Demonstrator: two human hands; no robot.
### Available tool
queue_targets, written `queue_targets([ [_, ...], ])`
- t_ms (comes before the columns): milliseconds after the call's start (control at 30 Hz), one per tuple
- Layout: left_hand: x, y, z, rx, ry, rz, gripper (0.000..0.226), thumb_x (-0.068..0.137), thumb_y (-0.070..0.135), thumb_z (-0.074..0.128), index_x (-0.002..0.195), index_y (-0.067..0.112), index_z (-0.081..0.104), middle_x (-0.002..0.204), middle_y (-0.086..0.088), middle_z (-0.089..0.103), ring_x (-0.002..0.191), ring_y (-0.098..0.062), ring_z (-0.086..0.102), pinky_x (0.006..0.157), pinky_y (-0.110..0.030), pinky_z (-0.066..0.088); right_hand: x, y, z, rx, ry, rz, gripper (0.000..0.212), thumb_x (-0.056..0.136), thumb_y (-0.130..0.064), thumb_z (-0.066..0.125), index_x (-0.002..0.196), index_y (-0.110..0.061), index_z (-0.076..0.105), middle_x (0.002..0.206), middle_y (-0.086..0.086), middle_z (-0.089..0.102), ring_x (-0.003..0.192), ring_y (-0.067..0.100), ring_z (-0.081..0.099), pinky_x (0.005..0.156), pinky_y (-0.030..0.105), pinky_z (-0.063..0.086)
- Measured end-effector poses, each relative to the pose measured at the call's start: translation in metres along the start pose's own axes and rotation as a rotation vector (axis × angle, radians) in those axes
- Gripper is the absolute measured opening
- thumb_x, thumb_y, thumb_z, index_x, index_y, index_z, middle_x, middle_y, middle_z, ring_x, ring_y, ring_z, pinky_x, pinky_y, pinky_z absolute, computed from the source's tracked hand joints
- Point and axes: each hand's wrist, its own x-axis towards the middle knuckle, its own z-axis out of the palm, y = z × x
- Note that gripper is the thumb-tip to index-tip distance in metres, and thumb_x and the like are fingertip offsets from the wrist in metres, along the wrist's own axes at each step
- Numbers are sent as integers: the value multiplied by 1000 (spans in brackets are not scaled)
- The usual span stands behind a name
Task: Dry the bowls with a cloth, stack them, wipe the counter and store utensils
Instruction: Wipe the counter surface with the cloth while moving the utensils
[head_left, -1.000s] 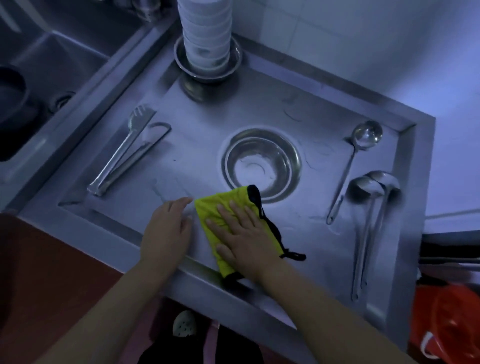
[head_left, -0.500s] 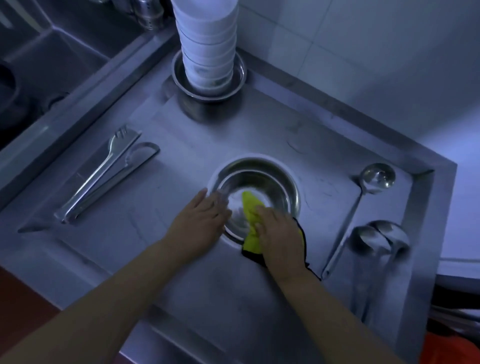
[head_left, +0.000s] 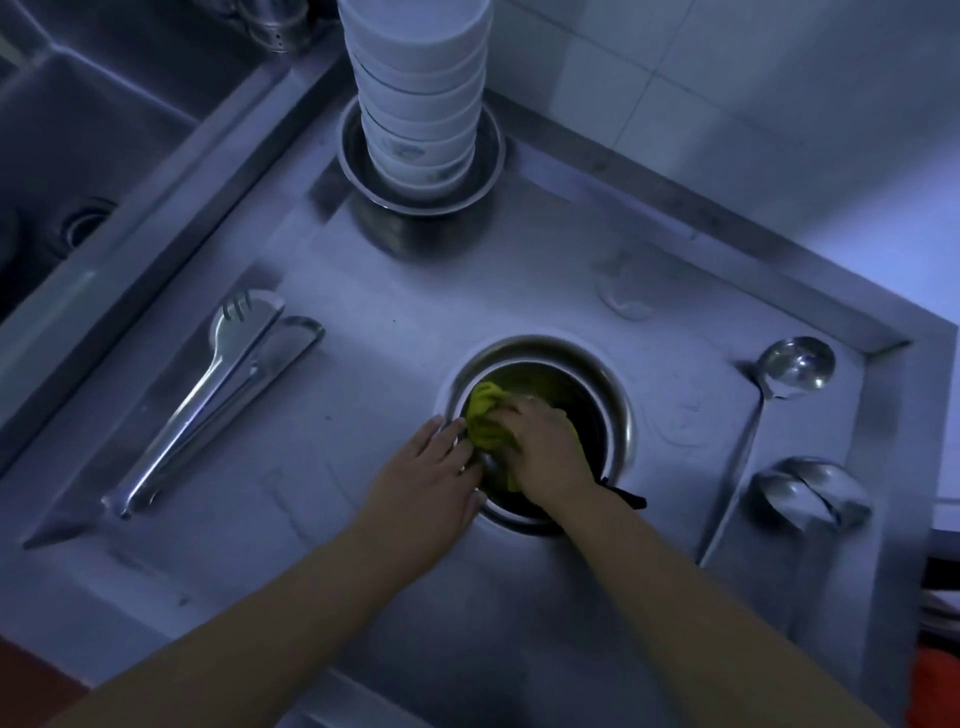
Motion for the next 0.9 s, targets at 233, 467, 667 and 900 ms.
queue_targets([
  [233,2,-3,5,30,91,24,26,70,34,70,87,16,73,98,-5,71,107,-25,63,99,-45,44,-26,15,-22,-307,-352,-232,44,83,-5,53,118,-28,65,127,-2,58,109,26,51,88,35,40],
  [467,6,-6,1,17,107,35,27,65,38,75,80,16,74,93,-4,72,105,-23,64,95,-44,48,4,25,-62,-857,-178,-468,6,72,-35,70,67,-32,72,78,-13,68,79,13,65,70,24,50],
  [667,6,-5,4,51,114,61,25,74,36,59,80,17,75,92,-5,72,105,-24,64,95,-44,48,8,22,-47,-810,-39,-318,31,89,-22,43,107,-30,68,114,-5,65,100,22,59,79,35,47],
  [900,6,-4,4,24,88,65,24,71,30,58,72,13,75,90,-10,73,100,-26,66,95,-48,46,-33,8,-25,-504,-130,89,34,81,-21,48,113,-18,60,102,10,65,93,29,55,76,33,38],
])
